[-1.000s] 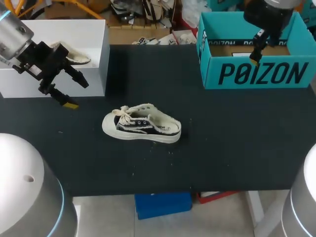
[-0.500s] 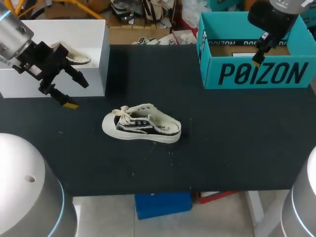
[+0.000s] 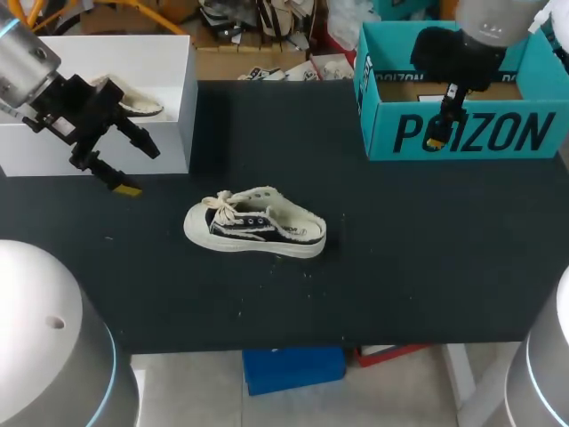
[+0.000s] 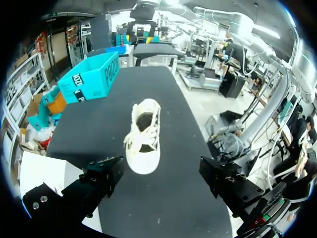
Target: Take the shoe out of the shoebox, open the shoe tongue, remove and reinsert the insole, then place the shoe into the shoebox
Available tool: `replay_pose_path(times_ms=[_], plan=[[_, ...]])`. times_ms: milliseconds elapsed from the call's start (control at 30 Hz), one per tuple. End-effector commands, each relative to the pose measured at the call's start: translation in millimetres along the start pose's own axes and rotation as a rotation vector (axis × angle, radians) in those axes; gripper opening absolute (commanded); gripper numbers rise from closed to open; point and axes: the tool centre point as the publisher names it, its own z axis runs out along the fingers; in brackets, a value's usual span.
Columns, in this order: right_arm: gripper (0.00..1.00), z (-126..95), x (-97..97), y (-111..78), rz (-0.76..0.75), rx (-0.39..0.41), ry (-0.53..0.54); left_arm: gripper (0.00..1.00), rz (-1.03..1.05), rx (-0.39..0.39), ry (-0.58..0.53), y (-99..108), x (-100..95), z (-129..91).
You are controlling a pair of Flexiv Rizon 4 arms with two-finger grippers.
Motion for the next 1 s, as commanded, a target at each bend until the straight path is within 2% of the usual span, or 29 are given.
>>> replay_pose_path(times_ms=[33,733,1000], plan=[[1.0,22,38.6,7.7,-0.174,-0.136,0.007,1.0,0.002,-0.001,-0.002,1,-0.4,1],[1.0,22,38.6,7.7,-0.174,-0.136,0.007,1.0,0.002,-0.001,-0.002,1,-0.4,1],[1.0,49,49.2,26.6,-0.218,-0.278,-0.021,1.0,0.002,-0.001,-0.002,1,-0.4,1]])
